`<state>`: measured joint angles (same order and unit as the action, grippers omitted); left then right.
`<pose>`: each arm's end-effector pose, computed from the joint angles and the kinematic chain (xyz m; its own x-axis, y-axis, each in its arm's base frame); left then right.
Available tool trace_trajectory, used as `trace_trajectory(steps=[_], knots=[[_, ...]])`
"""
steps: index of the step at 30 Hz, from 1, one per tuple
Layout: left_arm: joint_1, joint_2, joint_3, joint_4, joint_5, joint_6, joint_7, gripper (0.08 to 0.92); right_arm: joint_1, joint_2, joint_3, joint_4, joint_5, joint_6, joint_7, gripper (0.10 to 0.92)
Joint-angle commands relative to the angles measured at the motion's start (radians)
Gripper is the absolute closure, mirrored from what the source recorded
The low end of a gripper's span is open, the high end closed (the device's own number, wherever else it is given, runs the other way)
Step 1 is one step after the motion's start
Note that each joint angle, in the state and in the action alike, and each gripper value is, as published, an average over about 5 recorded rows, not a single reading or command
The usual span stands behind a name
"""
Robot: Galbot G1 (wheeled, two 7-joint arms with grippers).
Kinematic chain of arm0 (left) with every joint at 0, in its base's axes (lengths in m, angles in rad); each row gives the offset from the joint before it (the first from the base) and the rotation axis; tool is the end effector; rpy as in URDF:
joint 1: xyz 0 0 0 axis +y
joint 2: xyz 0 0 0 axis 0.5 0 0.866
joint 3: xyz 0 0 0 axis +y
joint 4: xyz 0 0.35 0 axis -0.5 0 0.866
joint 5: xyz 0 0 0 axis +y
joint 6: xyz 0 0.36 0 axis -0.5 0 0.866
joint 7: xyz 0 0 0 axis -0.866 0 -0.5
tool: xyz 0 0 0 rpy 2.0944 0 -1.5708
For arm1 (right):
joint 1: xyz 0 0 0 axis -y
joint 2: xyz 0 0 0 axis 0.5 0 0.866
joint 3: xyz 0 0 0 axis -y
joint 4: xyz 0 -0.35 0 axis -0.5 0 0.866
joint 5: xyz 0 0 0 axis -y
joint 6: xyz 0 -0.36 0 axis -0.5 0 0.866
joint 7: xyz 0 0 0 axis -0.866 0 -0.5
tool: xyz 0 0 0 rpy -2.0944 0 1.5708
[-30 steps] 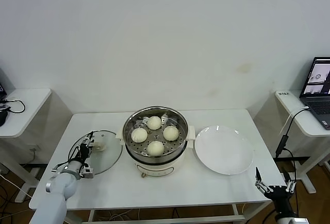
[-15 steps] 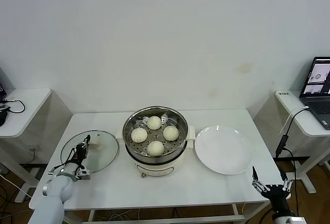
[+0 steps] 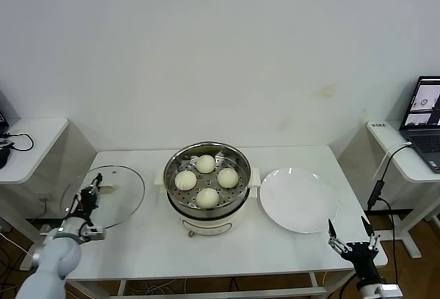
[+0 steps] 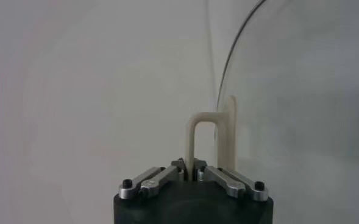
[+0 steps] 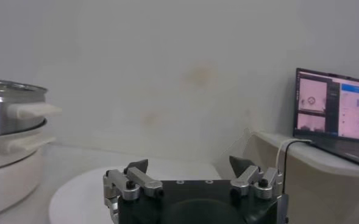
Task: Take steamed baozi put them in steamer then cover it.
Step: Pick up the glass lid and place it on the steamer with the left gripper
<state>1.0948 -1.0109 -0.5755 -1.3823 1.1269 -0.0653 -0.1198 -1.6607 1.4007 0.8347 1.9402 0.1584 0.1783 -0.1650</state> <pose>0.3364 0.2373 -0.3604 -0.9955 -0.0656 0.0681 0.0749 -0.1089 0.9912 0.1465 -0.1385 -0.3471 -0.9989 0.0345 0.0313 0.0293 0.9877 -0.1538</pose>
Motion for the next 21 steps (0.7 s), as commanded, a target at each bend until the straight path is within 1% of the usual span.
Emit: trace_trajectory(steps=[1, 5, 8, 10, 14, 18, 21], knots=[[0.167, 0.11, -0.155, -0.331, -0.114, 0.105, 0.145, 0.857, 0.003, -0.009, -0.02, -0.005, -0.003, -0.002, -0.003, 0.202], [0.205, 0.139, -0.173, -0.448, -0.205, 0.18, 0.208, 0.857, 0.009, -0.009, -0.022, -0.011, -0.009, -0.003, -0.004, 0.203], [0.221, 0.149, -0.154, -0.537, -0.286, 0.257, 0.249, 0.857, 0.01, -0.013, -0.019, -0.017, -0.022, -0.001, -0.003, 0.203], [0.214, 0.143, -0.123, -0.594, -0.3, 0.295, 0.263, 0.857, 0.01, -0.016, -0.018, -0.022, -0.037, 0.001, -0.002, 0.203], [0.15, 0.121, 0.003, -0.655, -0.265, 0.355, 0.272, 0.857, 0.015, -0.01, -0.021, -0.034, -0.088, 0.01, 0.003, 0.203], [0.049, 0.074, 0.18, -0.642, -0.207, 0.402, 0.265, 0.857, 0.009, 0.02, -0.024, -0.028, -0.213, 0.029, 0.016, 0.202], [-0.021, 0.027, 0.297, -0.62, -0.142, 0.431, 0.28, 0.857, -0.004, 0.044, -0.026, -0.015, -0.289, 0.031, 0.024, 0.202]])
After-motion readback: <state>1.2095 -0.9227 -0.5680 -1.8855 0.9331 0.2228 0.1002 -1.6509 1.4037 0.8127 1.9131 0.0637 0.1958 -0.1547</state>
